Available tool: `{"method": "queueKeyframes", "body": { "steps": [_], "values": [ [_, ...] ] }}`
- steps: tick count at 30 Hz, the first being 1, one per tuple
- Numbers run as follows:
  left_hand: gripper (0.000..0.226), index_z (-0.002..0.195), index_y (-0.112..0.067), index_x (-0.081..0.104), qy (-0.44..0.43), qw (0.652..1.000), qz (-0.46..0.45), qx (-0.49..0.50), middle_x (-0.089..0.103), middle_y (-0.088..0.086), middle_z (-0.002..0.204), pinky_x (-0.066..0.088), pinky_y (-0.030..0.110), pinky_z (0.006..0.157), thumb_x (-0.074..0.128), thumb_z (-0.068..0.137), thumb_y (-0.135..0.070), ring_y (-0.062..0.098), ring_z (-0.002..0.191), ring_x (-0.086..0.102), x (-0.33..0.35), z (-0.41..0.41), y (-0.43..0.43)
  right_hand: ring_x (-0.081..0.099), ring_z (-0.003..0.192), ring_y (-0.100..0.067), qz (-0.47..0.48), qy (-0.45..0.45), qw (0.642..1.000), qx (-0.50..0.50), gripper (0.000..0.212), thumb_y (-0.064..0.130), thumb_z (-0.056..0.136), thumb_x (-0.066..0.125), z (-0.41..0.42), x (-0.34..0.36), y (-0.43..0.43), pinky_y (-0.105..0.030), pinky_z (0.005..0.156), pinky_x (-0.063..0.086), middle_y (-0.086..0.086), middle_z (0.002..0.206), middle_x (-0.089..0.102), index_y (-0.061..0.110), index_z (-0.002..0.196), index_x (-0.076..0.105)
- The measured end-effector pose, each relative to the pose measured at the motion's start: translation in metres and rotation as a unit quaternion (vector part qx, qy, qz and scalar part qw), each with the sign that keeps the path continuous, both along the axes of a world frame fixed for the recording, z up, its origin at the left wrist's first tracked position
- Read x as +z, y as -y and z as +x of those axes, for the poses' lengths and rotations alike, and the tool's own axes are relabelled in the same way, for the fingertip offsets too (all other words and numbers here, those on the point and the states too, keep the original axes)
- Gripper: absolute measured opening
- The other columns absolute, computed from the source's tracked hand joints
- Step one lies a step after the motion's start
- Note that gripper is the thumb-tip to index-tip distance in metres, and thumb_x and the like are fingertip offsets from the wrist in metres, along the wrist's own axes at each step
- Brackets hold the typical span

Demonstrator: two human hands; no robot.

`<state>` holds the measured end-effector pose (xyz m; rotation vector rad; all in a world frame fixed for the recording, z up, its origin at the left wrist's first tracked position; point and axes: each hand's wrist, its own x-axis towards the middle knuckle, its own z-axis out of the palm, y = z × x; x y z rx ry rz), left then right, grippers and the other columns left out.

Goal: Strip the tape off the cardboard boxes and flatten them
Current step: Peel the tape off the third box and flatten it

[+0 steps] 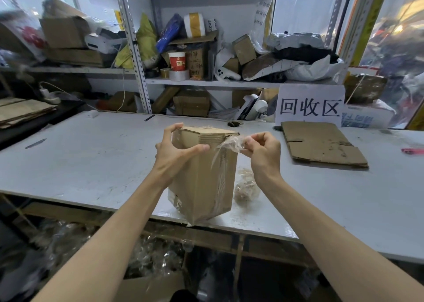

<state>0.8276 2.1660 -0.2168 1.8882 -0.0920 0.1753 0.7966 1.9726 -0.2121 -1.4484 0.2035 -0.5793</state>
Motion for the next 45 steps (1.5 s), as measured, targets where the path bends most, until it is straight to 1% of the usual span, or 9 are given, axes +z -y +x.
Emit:
{"method": "queueKeyframes", "body": {
  "steps": [7, 10, 13, 18, 22, 27, 36, 42, 45],
  "values": [
    [0.098, 0.12, -0.055, 0.033, -0.007, 0.997, 0.012, 0.081, 0.034, 0.004, 0.124, 0.046, 0.039, 0.092, 0.076, 0.034, -0.077, 0.031, 0.118, 0.043, 0.0, 0.003, 0.004, 0.063, 0.066, -0.021, -0.213, 0.088, 0.966, -0.113, 0.016, 0.004, 0.092, 0.055, -0.007, -0.004, -0.01, -0.02, 0.058, 0.051, -0.01, 0.071, 0.06, 0.01, 0.079, 0.048],
    [0.11, 0.129, -0.052, 0.031, -0.009, 0.996, 0.036, 0.086, 0.031, 0.002, 0.123, 0.042, 0.036, 0.089, 0.072, 0.031, -0.081, 0.031, 0.121, 0.04, 0.0, 0.007, 0.0, 0.067, 0.062, -0.018, -0.199, 0.085, 0.974, -0.065, 0.012, 0.004, 0.093, 0.055, -0.008, 0.001, -0.003, -0.031, 0.059, 0.058, -0.011, 0.076, 0.063, 0.011, 0.085, 0.049],
    [0.121, 0.138, -0.053, 0.025, -0.016, 0.994, 0.057, 0.091, 0.029, 0.004, 0.129, 0.038, 0.038, 0.089, 0.067, 0.03, -0.088, 0.033, 0.125, 0.035, -0.001, 0.005, 0.001, 0.069, 0.061, -0.013, -0.193, 0.101, 0.975, -0.032, 0.02, -0.001, 0.089, 0.06, -0.008, 0.008, -0.001, -0.028, 0.059, 0.06, -0.005, 0.088, 0.065, 0.014, 0.101, 0.056],
    [0.131, 0.147, -0.054, 0.01, -0.034, 0.993, 0.089, 0.069, 0.026, 0.009, 0.142, 0.038, 0.046, 0.094, 0.062, 0.033, -0.091, 0.037, 0.131, 0.031, 0.003, 0.005, 0.005, 0.067, 0.081, -0.014, -0.288, 0.132, 0.948, 0.01, 0.014, 0.007, 0.084, 0.067, -0.006, 0.008, -0.019, -0.02, 0.075, 0.056, -0.003, 0.095, 0.068, 0.011, 0.094, 0.075],
    [0.139, 0.149, -0.052, -0.008, -0.042, 0.991, 0.122, 0.044, 0.016, 0.004, 0.149, 0.035, 0.053, 0.106, 0.075, 0.04, -0.075, 0.037, 0.136, 0.027, -0.012, -0.001, 0.0, 0.059, 0.084, -0.011, -0.371, 0.101, 0.922, 0.053, 0.044, 0.018, 0.075, 0.08, 0.003, 0.007, -0.017, -0.023, 0.078, 0.053, -0.002, 0.104, 0.063, 0.011, 0.114, 0.063],
    [0.133, 0.148, -0.053, -0.01, -0.034, 0.992, 0.114, 0.045, 0.019, 0.003, 0.145, 0.038, 0.052, 0.105, 0.073, 0.047, -0.071, 0.035, 0.131, 0.034, -0.023, -0.003, 0.001, 0.055, 0.07, -0.012, -0.447, 0.113, 0.887, 0.003, 0.016, 0.011, 0.086, 0.068, 0.009, 0.012, -0.018, -0.029, 0.069, 0.049, -0.003, 0.086, 0.063, 0.009, 0.1, 0.061],
    [0.133, 0.153, -0.046, 0.008, -0.048, 0.999, -0.011, 0.005, 0.029, 0.004, 0.146, 0.045, 0.049, 0.104, 0.075, 0.041, -0.07, 0.026, 0.124, 0.044, -0.023, -0.008, -0.022, 0.036, 0.051, -0.013, -0.228, -0.067, 0.928, 0.289, 0.03, -0.003, 0.09, 0.047, 0.003, 0.024, -0.006, -0.021, 0.047, 0.027, -0.006, 0.055, 0.044, 0.004, 0.064, 0.06],
    [0.128, 0.154, -0.044, 0.006, -0.066, 0.997, 0.002, -0.05, 0.03, 0.004, 0.151, 0.043, 0.051, 0.107, 0.076, 0.049, -0.062, 0.028, 0.129, 0.044, -0.014, -0.009, -0.023, 0.064, 0.048, -0.013, -0.267, -0.01, 0.958, 0.103, 0.007, 0.006, 0.084, 0.066, 0.004, 0.013, -0.021, -0.025, 0.05, 0.055, -0.005, 0.061, 0.066, 0.004, 0.09, 0.064],
    [0.127, 0.155, -0.044, 0.003, -0.07, 0.996, 0.001, -0.062, 0.028, 0.004, 0.153, 0.042, 0.052, 0.108, 0.075, 0.052, -0.061, 0.029, 0.131, 0.043, -0.014, -0.01, -0.023, 0.064, 0.049, -0.009, -0.27, 0.063, 0.961, 0.023, 0.039, 0.006, 0.077, 0.077, 0.006, 0.011, -0.025, -0.026, 0.051, 0.057, -0.004, 0.067, 0.065, 0.014, 0.105, 0.051]
  ]
}}
